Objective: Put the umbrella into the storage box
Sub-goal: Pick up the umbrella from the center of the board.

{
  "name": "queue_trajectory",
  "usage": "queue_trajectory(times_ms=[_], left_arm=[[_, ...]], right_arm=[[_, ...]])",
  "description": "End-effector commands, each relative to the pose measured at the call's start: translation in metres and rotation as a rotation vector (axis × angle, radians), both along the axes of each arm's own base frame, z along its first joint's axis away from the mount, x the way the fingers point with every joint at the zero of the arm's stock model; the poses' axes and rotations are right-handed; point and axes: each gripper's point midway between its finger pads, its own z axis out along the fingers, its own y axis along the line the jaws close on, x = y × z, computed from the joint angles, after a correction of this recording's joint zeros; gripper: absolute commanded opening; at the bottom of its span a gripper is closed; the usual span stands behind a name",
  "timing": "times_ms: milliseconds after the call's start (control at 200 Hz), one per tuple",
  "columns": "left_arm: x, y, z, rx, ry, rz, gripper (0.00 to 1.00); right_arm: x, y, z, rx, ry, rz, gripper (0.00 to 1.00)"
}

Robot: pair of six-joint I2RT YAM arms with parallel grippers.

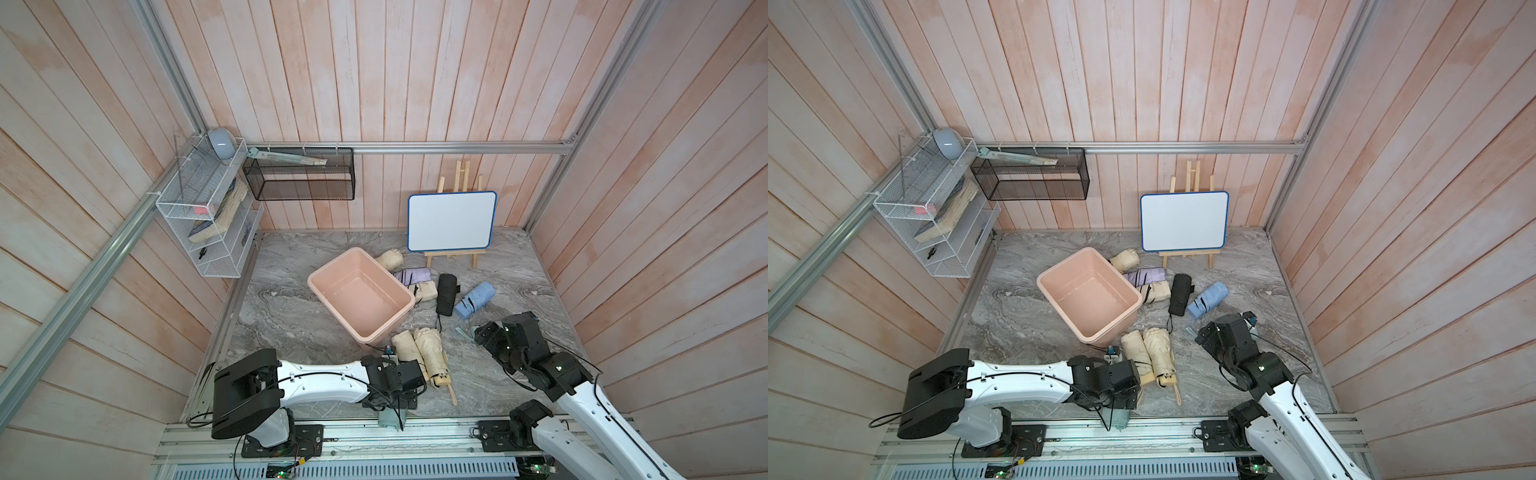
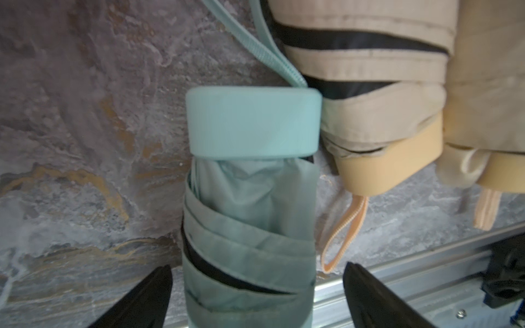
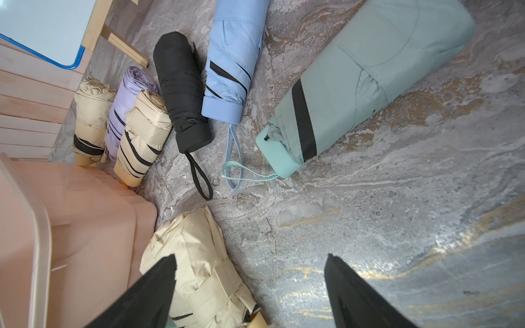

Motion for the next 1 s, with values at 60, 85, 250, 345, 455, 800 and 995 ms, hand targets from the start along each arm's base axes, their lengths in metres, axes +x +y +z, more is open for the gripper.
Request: queue_trajectory(times_ms=[60, 85, 250, 345, 455, 800, 995], left_arm=[[0.003, 0.000, -0.011, 0.071, 0.001, -0.022, 0.96], [0.003, 0.000, -0.012, 0.076, 0.002, -0.024, 0.95], [0.003, 0.004, -0.022, 0.119, 0.009, -0.030, 0.85], [0.003, 0.006, -0.022, 0.138, 0.006, -0.036, 0.76], [0.006, 0.006, -0.016, 0.138, -0.013, -0.039, 0.67], [0.007, 0.002, 0.035, 0.094, -0.110, -0.078, 0.44], [0.000, 0.002, 0.081, 0.008, -0.151, -0.116, 0.37]], right_arm=[[-0.004, -0.006, -0.001, -0.001, 0.006, -0.037, 0.88], [-0.005, -0.007, -0.002, -0.001, 0.007, -0.041, 0.88], [-0.008, -0.006, -0.006, 0.018, 0.009, -0.044, 0.87], [-0.009, -0.006, -0.007, 0.025, 0.005, -0.047, 0.87], [-0.009, -0.007, -0.005, 0.029, -0.003, -0.051, 0.87], [-0.006, -0.007, -0.009, 0.042, -0.004, -0.075, 0.87], [-0.002, -0.006, -0.009, 0.045, -0.019, -0.079, 0.87]])
